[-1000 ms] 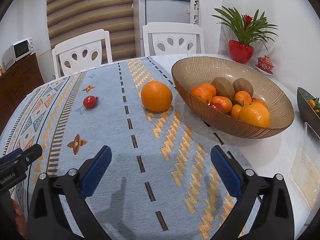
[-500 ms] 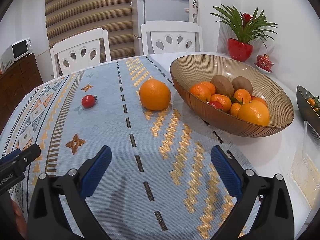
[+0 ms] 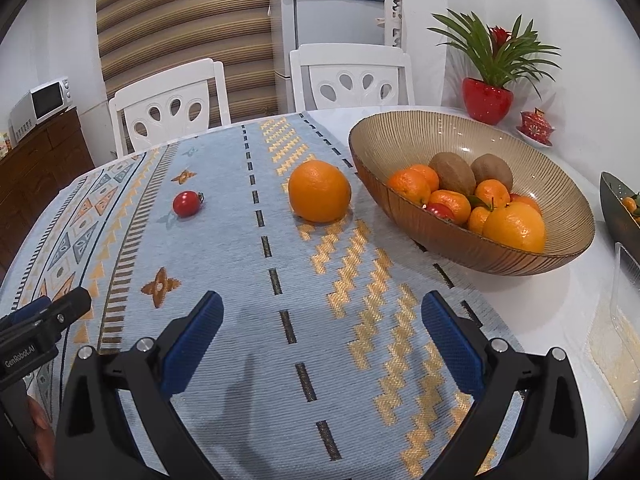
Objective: Organize fruits
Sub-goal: 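Lower the left tool toward the cherry tomato while the right tool approaches the orange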
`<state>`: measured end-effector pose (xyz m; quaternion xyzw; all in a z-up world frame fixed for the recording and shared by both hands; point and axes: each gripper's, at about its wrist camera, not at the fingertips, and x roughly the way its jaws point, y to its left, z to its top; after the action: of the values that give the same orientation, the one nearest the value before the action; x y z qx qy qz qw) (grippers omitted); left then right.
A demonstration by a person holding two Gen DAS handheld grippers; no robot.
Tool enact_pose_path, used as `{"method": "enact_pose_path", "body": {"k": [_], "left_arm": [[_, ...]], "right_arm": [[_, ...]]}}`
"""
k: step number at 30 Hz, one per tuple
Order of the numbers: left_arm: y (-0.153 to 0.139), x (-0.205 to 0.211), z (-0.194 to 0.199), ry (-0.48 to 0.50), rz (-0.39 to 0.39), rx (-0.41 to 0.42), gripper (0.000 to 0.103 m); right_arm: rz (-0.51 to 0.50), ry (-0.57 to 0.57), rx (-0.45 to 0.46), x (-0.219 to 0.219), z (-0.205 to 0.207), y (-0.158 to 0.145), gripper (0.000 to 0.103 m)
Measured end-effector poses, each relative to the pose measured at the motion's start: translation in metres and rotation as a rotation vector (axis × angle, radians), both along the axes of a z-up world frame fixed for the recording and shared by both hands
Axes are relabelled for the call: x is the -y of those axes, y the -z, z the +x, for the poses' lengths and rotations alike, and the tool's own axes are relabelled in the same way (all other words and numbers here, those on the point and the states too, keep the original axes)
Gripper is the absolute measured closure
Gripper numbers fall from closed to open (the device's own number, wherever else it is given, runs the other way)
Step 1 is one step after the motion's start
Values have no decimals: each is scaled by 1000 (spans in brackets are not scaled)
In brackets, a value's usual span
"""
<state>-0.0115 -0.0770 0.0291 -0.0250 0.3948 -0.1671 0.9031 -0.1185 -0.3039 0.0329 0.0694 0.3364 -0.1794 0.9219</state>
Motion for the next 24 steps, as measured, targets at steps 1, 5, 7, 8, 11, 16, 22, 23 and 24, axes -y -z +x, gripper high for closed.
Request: {"method": "enact_pose_path", "body": {"k": [1,5,7,8,11,16,22,23,24], "left_arm": [[0,0,0,0,1,2,7],[0,1,-1,-1,2,1,7],[0,1,-1,-1,2,1,7],[-1,1,-1,0,2,1,7],[-1,1,0,3,4,3,7],[-1,6,-2,31,12,-1,8],[-9,11,21,164,-5,-207,18],[-14,14,24,187,22,-202,18],[-25,19,28,233,67,-168,17]], "right_arm": [[6,-2,1,0,0,0,5],[13,7,-3,3,0,1,5],[8,10,-5,3,0,1,5],[5,11,-7,3,1,1,5],[5,12,-6,3,0,1,5],[13,22,12,5,-2,0,5],[153,-6,-8,17,0,0,5],[218,-16,-26,22,3,1,5],[283,-21,-44,26,8,3,5]]}}
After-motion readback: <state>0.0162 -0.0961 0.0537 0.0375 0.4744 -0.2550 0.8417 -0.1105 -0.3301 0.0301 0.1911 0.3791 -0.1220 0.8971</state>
